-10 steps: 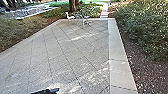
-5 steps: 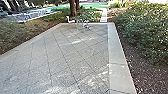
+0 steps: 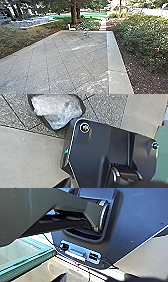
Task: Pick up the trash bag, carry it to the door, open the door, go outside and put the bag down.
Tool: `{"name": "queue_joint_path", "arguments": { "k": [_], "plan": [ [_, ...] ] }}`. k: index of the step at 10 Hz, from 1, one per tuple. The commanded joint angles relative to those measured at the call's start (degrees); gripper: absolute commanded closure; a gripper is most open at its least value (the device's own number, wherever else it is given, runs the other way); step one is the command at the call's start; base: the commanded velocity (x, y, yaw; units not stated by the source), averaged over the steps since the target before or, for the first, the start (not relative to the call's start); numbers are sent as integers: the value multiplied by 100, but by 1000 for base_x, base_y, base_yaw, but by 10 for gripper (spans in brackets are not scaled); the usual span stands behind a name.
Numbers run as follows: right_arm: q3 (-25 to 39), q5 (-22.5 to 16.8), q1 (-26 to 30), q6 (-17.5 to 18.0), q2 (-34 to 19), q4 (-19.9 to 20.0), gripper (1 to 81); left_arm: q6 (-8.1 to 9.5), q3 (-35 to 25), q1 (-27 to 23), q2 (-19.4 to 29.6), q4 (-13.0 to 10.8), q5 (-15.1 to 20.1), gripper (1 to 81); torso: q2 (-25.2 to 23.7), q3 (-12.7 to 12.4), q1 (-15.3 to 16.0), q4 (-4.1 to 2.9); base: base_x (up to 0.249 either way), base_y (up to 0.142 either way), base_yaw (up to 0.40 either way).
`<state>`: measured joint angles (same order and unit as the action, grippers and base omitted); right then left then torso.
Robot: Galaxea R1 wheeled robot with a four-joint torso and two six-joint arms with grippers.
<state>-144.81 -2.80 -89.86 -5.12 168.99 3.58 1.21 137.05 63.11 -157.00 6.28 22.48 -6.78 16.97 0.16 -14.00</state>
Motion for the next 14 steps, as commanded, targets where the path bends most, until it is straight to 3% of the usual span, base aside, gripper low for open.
{"name": "queue_joint_path", "arguments": {
  "k": [1, 2, 3, 4, 5, 6, 7, 9, 12, 13, 14],
  "plan": [
    [68, -423, 103, -15, 59, 28, 10, -59, -2, 829, -279, -1076, -367, 10, 0, -130, 0, 530, 0, 0, 0],
    [68, -423, 112, -15, 59, 28, 10, -68, -11, 1101, -314, -1207, -376, 10, 0, -148, -2, 610, 0, 0, 0],
    [68, -431, 112, -15, 68, 28, 10, -85, -20, 1304, -367, -1366, -463, 10, 0, -175, -2, 758, 0, 0, 0],
    [68, -432, 121, -15, 68, 28, 10, -94, -12, 1454, -411, -1419, -569, 10, -2, -216, -5, 953, 0, 0, 0],
    [68, -423, 113, -15, 76, 20, 10, -103, -11, 1577, -438, -1419, -578, 10, -2, -99, -6, 617, 0, 0, 0],
    [68, -423, 103, -15, 85, 11, 10, -147, 6, 1718, -482, -1445, -621, 10, -5, -123, -9, 776, 0, 0, 0],
    [68, -423, 103, -15, 85, 11, 10, -156, 24, 1875, -543, -1523, -735, 10, -5, -668, -9, 861, 0, 0, 0],
    [59, -423, 112, -15, 94, 2, 10, -156, 59, 2060, -649, -1603, -859, 10, -6, -819, -9, 898, 0, 0, 0],
    [59, -414, 121, -15, 94, -33, 10, -147, 489, 2122, -850, -1533, -1079, 10, -11, -1273, -13, 901, 0, 0, 0],
    [25, -397, 121, -15, 120, -42, 10, -138, 752, 2123, -990, -1516, -1158, 10, -15, -1008, -16, 901, 0, 0, 0],
    [-80, -204, 121, -15, 164, -42, 10, -138, 998, 2131, -1122, -1516, -1246, 10, -15, -1143, -16, 901, 0, 0, 0]
  ]
}}
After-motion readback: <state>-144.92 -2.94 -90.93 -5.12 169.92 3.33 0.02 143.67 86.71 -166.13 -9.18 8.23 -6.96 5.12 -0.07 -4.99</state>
